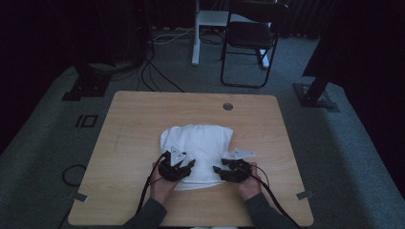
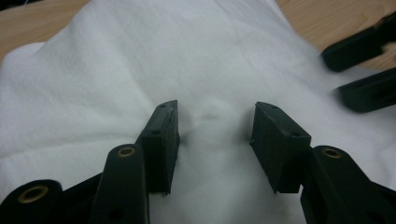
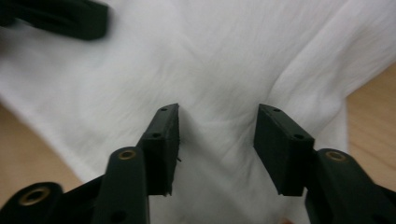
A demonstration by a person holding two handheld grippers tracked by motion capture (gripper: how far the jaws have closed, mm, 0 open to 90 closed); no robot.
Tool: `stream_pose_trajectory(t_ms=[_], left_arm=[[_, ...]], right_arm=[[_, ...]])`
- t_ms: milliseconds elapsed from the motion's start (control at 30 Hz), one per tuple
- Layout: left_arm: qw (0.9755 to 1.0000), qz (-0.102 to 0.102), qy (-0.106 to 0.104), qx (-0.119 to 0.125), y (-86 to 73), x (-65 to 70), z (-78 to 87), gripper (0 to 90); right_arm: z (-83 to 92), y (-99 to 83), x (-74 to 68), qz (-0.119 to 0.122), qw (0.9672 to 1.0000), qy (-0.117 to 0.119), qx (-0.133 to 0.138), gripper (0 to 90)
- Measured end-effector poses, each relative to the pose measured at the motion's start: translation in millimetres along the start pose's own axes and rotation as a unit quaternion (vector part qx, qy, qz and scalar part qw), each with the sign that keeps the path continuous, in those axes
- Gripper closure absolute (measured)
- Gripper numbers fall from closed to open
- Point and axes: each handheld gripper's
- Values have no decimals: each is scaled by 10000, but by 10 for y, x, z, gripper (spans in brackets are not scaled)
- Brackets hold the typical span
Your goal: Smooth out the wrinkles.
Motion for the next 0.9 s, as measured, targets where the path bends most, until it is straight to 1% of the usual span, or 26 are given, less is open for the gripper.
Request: stream_pose_trajectory(t_ms=[33, 67, 133, 200, 233, 333, 467, 500, 533, 633, 700, 767, 900], left_arm=[[10000, -14, -2, 8, -2, -4, -8, 519], [10000, -37, -13, 4, -2, -11, -17, 521], [10000, -46, -12, 13, 0, -29, -46, 524], [10000, -35, 46, 18, 14, -61, -78, 525], [10000, -23, 66, 18, 20, -74, -90, 526], [9999, -53, 105, -8, 47, -140, -138, 526], [10000, 1, 95, -25, 87, -259, -205, 533], [10000, 1, 95, -25, 87, -259, -205, 533], [9999, -9, 128, -34, 112, -304, -247, 533], [9998, -54, 168, -27, 142, -346, -309, 534], [9998, -44, 176, -39, 155, -361, -325, 534], [9998, -27, 192, -69, 198, -400, -378, 534], [9998, 3, 195, -76, 222, -423, -410, 534]], right_arm=[[-64, -8, 11, -46, 10000, -30, -58, 523], [-119, -10, 30, -109, 9999, -3, -94, 545], [-208, 5, 57, -157, 9997, -28, -165, 561], [-266, 30, 84, -193, 9997, -64, -146, 567], [-292, 51, 95, -198, 9997, -118, -127, 569], [-355, 91, 117, -223, 9996, -150, -114, 570], [-428, 137, 146, -253, 9995, -165, -66, 570], [-428, 137, 146, -253, 9995, -165, -66, 570], [-444, 145, 157, -301, 9994, -158, -49, 570], [-504, 188, 209, -386, 9991, -180, 12, 571], [-516, 200, 225, -384, 9991, -191, 14, 571], [-551, 235, 268, -440, 9988, -209, 30, 571], [-576, 254, 311, -497, 9985, -204, 68, 570]])
Point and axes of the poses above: each handheld gripper's, and its own axes: z roughly backward along the jaws, y roughly out of its top, x roughly to its right, and after that the axes turned 2 degrees about y, right-handed
